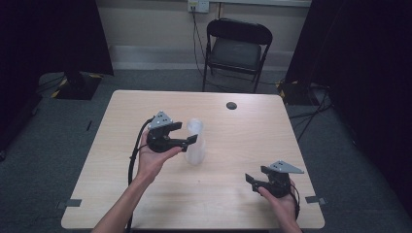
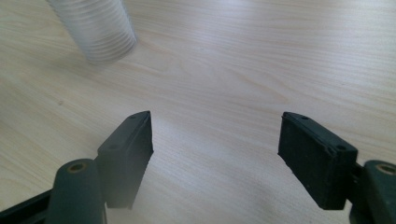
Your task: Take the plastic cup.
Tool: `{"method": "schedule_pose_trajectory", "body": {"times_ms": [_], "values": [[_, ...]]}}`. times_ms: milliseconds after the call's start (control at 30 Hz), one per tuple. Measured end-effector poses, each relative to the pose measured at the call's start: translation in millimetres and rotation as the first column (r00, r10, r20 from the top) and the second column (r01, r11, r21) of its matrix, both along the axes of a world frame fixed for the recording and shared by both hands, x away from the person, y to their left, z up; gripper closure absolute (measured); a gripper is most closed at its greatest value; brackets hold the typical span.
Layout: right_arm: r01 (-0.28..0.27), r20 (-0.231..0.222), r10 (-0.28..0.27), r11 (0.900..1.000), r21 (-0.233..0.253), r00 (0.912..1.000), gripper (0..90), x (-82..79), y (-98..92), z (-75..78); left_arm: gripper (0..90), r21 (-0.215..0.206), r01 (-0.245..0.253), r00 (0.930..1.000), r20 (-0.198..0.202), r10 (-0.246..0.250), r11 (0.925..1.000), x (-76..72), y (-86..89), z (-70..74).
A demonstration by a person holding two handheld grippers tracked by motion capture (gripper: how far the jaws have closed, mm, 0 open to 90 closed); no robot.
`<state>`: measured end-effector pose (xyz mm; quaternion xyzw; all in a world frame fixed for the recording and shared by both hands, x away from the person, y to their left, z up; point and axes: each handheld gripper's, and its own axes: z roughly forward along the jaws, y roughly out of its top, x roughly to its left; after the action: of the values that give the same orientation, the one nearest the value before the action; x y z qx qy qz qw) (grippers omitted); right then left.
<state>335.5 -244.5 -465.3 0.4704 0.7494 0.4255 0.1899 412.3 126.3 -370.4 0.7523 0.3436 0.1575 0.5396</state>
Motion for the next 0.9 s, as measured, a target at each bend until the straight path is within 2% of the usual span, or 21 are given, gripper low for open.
{"method": "schedule_pose_trajectory", "body": {"times_ms": [67,200,300,533,600,733,900], "values": [[0.0,0.002,0.0,1.0,-0.002,1.0,26.4,-0.1,0.2,0.1,19.9,0.003,0.016,0.9998,-0.006,-0.016,0.9999,2.9,-2.7,-1.9],[0.001,-0.006,-0.001,1.0,0.016,1.0,26.4,0.2,-0.7,-0.5,21.1,0.036,0.024,0.9996,0.014,-0.025,0.9991,7.9,-6.4,-5.9],[0.003,-0.021,-0.002,1.0,0.027,0.9998,26.4,1.6,-1.4,-2.0,23.7,0.013,0.029,0.9996,0.003,-0.03,0.9995,11.7,-8.5,-8.7],[-0.003,-0.017,0.003,1.0,0.028,0.9999,26.3,1.2,-0.2,-1.8,26.3,0.011,0.034,0.9994,-0.01,-0.034,0.9994,19.7,-16.7,-16.5],[-0.005,-0.016,0.005,1.0,0.027,0.9999,26.4,0.9,-0.1,-1.7,26.3,0.013,0.038,0.9991,-0.02,-0.038,0.9992,21.9,-19.4,-17.6],[-0.009,-0.009,0.009,1.0,0.021,0.9999,26.4,1.7,0.7,-2.0,26.7,0.051,0.044,0.999,-0.009,-0.044,0.9977,25.5,-23.5,-21.0],[-0.017,0.001,0.017,1.0,0.012,0.9999,26.3,0.6,2.3,-1.0,27.2,0.05,0.035,0.9992,-0.018,-0.035,0.9981,29.1,-24.5,-32.2]]}}
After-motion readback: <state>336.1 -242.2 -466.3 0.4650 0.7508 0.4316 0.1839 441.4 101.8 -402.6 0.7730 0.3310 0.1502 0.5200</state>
